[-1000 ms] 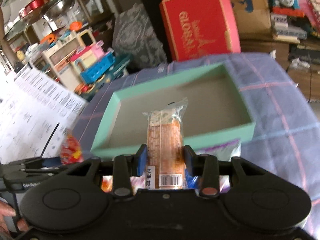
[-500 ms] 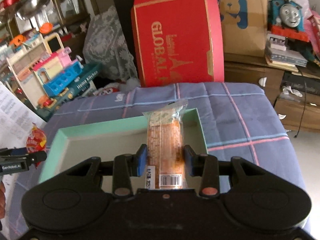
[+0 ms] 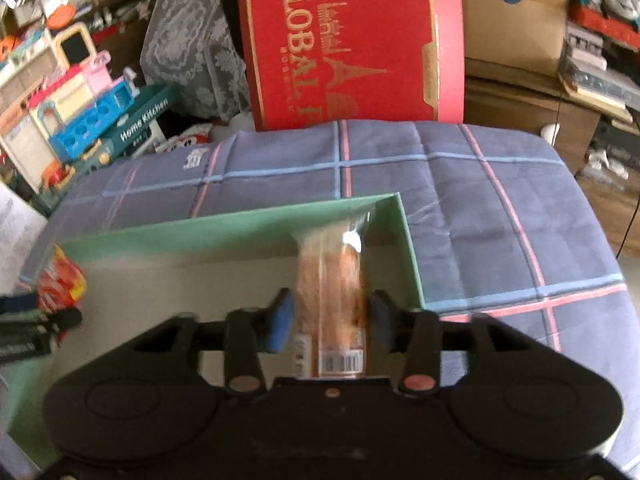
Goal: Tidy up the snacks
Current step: 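Carry both snacks into the green box and open both tools to release, then grasp orange silver-striped bar with right tool while left tool grasps yellow packet, then carry both packets into the green box and open both tools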
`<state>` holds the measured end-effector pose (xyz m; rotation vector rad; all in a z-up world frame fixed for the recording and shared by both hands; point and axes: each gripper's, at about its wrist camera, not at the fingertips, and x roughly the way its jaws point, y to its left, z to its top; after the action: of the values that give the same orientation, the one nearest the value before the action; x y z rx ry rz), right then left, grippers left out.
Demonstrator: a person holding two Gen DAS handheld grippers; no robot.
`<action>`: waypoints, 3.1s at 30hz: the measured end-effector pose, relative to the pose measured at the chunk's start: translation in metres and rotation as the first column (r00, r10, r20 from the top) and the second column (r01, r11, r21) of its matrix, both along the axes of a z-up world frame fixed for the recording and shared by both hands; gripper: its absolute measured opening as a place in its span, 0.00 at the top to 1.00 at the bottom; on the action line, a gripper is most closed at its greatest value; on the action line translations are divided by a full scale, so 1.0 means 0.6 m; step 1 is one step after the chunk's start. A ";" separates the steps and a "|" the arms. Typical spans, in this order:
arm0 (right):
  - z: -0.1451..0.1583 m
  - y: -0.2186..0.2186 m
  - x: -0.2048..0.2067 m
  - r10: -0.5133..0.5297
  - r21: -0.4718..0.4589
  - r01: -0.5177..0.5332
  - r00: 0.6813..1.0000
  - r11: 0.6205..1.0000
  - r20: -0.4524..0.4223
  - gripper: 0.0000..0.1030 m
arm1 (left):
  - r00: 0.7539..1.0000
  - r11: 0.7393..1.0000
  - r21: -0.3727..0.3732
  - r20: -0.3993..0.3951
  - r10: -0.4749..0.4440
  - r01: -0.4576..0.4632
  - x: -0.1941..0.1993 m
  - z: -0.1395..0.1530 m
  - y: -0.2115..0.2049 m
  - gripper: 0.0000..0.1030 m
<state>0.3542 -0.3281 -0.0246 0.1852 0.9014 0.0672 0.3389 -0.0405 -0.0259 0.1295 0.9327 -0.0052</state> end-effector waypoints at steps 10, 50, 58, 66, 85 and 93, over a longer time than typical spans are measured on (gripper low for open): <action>0.056 -0.012 -0.078 -0.028 0.113 0.021 0.998 0.993 0.057 0.00 | 0.997 0.997 -0.058 0.053 -0.046 0.050 -0.088 0.059 -0.012 0.00; -0.031 -0.066 -0.531 -0.055 -0.072 0.054 0.998 0.996 -0.005 0.19 | 0.900 0.908 -0.135 -0.138 -0.415 0.398 -0.461 -0.034 -0.162 0.08; -0.049 -0.069 -0.533 -0.047 -0.099 0.046 0.999 0.994 -0.013 0.30 | 0.901 0.913 -0.117 -0.155 -0.405 0.390 -0.461 -0.045 -0.176 0.37; -0.049 -0.067 -0.545 -0.042 -0.140 0.043 0.999 0.989 0.013 0.47 | 0.907 0.920 -0.097 -0.158 -0.391 0.380 -0.463 -0.051 -0.180 0.37; -0.026 -0.060 -0.564 -0.076 -0.075 0.078 0.997 0.994 0.030 0.51 | 0.912 0.910 -0.121 -0.060 -0.406 0.397 -0.502 -0.002 -0.162 0.47; 0.004 -0.051 -0.561 -0.086 -0.114 0.088 0.996 0.990 0.019 0.51 | 0.919 0.901 -0.194 0.004 -0.394 0.387 -0.513 0.018 -0.133 0.47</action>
<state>0.0174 -0.3589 -0.0223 0.1161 0.8795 -0.0643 0.0311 -0.1204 -0.0149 0.1363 0.9234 -0.4717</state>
